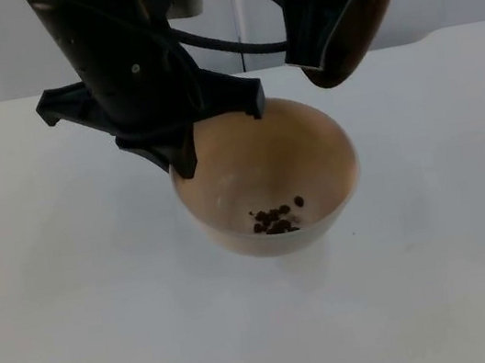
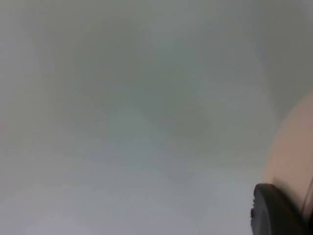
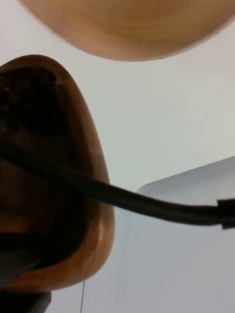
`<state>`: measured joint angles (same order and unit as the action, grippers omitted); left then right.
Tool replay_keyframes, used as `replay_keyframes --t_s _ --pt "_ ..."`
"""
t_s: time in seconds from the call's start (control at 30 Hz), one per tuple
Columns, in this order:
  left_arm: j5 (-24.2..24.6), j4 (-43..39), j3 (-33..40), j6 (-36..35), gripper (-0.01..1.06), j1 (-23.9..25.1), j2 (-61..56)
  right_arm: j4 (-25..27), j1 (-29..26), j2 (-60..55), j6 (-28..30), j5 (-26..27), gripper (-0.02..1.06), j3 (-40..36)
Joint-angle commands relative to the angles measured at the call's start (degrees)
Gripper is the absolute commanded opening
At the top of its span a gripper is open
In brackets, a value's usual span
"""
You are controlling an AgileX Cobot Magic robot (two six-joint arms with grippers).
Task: Pick up the bowl with the left hand and pour the coffee beans from the cup into the bowl with the right hand.
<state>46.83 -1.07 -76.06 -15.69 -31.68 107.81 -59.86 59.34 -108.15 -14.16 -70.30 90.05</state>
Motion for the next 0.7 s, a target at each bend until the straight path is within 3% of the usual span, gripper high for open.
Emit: replay_keyframes --t_s 0.0,0.67 --pt "0.34 0.47 -0.31 0.63 0.0 -0.3 -0.22 -3.19 -0.2 0.42 -1.51 0.33 0.0 0.11" --pt "0.34 0.47 -0.31 0.63 0.0 -0.3 -0.22 -4.44 -0.2 0.52 -3.29 0.33 0.0 0.11"
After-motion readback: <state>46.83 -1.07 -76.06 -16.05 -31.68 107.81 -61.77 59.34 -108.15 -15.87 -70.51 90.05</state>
